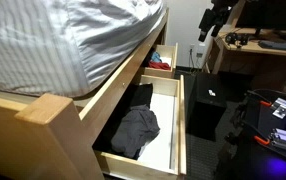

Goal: Close the two upper drawers

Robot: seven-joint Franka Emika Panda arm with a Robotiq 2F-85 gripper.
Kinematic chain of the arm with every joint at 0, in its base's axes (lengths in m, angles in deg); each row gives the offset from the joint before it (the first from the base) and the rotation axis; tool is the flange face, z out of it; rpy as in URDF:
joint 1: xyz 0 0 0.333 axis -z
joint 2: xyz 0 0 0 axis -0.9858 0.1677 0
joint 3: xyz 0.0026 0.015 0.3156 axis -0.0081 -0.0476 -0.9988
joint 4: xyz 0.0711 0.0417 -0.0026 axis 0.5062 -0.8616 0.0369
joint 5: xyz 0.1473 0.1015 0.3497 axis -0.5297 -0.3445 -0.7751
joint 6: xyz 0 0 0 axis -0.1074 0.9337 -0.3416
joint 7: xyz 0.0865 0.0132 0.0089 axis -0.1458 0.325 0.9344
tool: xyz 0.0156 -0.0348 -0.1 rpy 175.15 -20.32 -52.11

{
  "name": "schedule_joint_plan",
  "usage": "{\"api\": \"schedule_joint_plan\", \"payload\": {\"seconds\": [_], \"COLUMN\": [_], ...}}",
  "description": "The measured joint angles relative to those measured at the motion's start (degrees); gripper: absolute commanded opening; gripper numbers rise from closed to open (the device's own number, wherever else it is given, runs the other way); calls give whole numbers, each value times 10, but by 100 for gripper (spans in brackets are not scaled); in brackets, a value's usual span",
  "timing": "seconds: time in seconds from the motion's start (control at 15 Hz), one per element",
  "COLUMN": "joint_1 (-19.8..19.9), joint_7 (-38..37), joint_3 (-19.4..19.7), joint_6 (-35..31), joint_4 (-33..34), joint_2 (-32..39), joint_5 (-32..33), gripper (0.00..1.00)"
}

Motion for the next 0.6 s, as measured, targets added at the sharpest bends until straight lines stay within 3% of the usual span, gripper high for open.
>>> {"api": "schedule_joint_plan", "payload": {"seconds": [0.4,0.6], "joint_1": [0,18], "joint_7": [0,-69], "joint_3": [0,6], "joint_6": [0,-68], "joint_4": [0,0], "joint_2": [0,12], "joint_5": [1,17], "gripper": [100,100]}}
